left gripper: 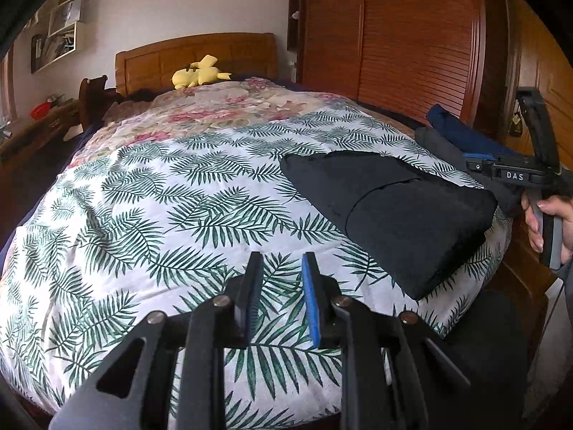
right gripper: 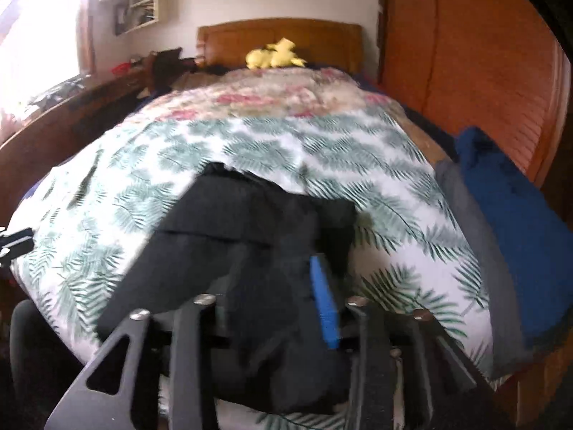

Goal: Fold large clothes

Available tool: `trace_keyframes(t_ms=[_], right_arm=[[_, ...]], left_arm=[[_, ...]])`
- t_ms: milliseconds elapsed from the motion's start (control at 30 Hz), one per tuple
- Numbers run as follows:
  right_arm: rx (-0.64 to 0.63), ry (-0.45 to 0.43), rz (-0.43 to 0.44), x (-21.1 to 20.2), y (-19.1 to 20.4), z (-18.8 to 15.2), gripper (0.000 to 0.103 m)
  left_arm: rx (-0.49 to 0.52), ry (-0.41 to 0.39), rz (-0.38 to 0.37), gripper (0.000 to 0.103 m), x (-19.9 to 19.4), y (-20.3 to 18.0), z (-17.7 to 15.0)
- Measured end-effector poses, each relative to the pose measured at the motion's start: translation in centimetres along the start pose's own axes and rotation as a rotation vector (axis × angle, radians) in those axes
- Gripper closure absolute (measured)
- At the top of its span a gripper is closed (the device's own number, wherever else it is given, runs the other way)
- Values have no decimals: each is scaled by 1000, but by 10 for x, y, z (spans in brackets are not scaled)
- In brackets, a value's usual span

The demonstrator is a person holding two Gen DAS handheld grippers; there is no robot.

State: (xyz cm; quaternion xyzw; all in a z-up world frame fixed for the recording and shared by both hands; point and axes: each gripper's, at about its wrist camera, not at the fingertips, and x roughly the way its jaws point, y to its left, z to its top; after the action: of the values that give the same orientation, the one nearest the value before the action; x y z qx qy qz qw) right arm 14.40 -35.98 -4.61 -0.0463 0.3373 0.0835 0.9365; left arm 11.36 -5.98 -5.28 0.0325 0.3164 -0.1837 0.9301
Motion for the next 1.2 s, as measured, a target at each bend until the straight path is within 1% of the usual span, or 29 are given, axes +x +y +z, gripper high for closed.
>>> trace_keyframes(t_ms=[67,167,300,433,533,633,733,867,933,1033,1100,1200], right_arm=[[-27,6,31,2,16,1,60],[-83,33,105,9,48,-6,59],[-116,68,155,24,76,-17,59],[-124,102,143,42,80,-33,59],[-97,128,152,54,74,-47,59],[-106,162,172,70,73,-62,59],[-91,153,185,65,69,-60,59],[-51,107,156,36,54,-61,59],[-32,81,112,19,42,-65,59],[0,77,39,2,18,-72,59],[35,69,-7,-6,0,-77,59],[101,62,-25,-8,-22,-82,59]], left_arm=[[-2,1,-5,84,1,-1,-1],[-11,16,-33,84,4,-7,-6],[9,30,-53,84,7,-21,-12],[32,36,-57,84,11,-29,-14],[28,37,-60,84,17,-28,-13],[37,43,-60,83,28,-29,-7],[61,51,-62,83,42,-32,2],[104,47,-82,82,62,-39,22],[113,54,-99,82,74,-40,33],[137,61,-111,82,94,-43,49],[146,70,-120,81,107,-45,58],[155,85,-136,81,127,-48,70]])
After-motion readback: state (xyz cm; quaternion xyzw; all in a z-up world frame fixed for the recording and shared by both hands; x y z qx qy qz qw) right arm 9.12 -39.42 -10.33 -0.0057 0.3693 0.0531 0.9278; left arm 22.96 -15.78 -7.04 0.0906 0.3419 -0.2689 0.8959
